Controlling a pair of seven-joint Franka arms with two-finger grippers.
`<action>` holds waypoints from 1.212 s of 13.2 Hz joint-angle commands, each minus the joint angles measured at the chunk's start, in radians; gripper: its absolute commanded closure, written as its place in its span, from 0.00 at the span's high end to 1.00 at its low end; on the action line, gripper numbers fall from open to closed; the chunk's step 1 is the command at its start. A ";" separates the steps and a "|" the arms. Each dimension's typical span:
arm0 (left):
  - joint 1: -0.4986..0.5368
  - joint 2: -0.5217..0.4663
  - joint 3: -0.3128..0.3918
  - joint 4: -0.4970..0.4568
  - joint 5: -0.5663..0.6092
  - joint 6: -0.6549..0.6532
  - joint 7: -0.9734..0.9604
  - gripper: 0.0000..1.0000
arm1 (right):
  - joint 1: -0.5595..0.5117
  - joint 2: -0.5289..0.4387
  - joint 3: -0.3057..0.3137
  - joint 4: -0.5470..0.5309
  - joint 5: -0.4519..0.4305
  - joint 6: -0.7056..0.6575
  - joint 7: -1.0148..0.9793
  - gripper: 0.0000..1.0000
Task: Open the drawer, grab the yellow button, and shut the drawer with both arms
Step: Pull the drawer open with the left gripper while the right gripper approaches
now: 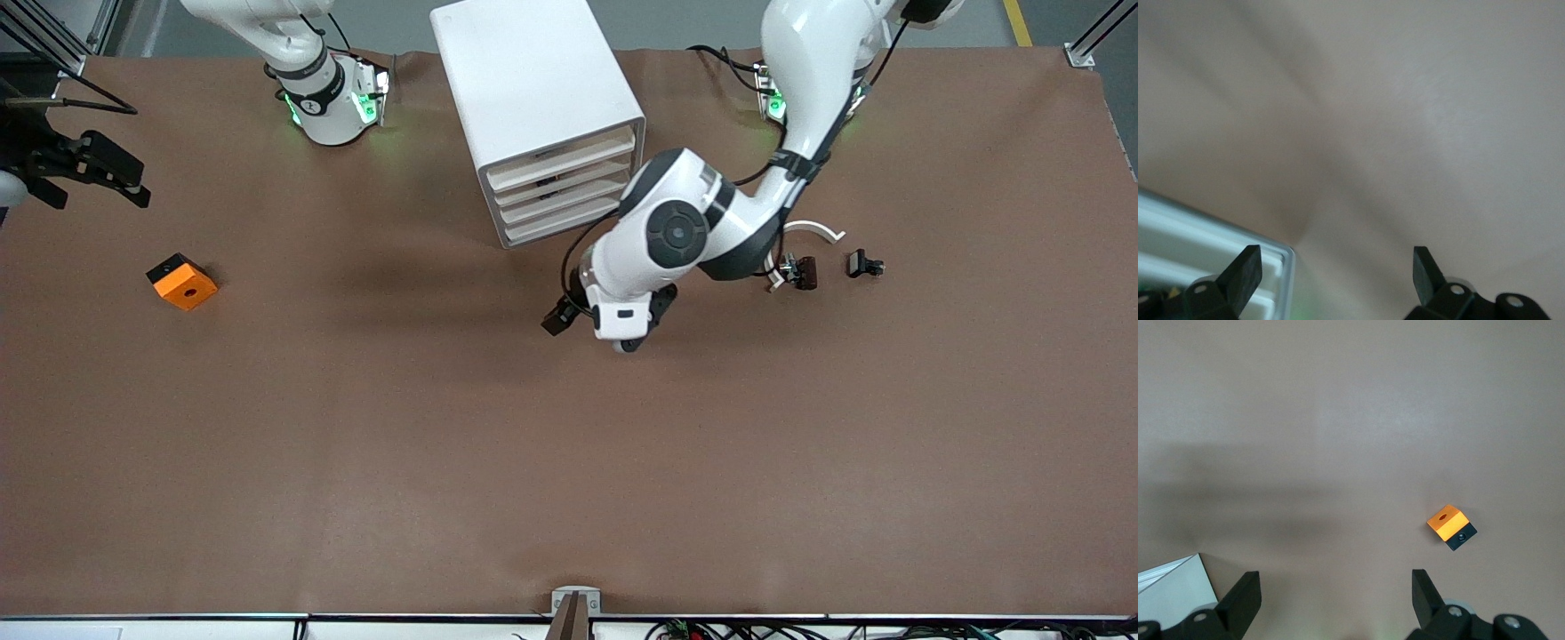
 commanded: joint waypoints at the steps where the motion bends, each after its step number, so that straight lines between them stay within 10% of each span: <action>1: -0.037 0.014 0.014 0.024 -0.006 0.006 -0.228 1.00 | 0.003 0.022 0.000 0.045 -0.002 -0.010 0.002 1.00; 6: -0.051 0.023 0.004 0.023 -0.028 -0.124 -0.590 1.00 | 0.005 0.031 0.000 0.046 -0.001 -0.008 0.004 1.00; 16: 0.024 0.091 0.016 0.040 -0.308 -0.590 -0.650 1.00 | 0.107 0.094 0.001 0.079 0.002 -0.008 0.051 1.00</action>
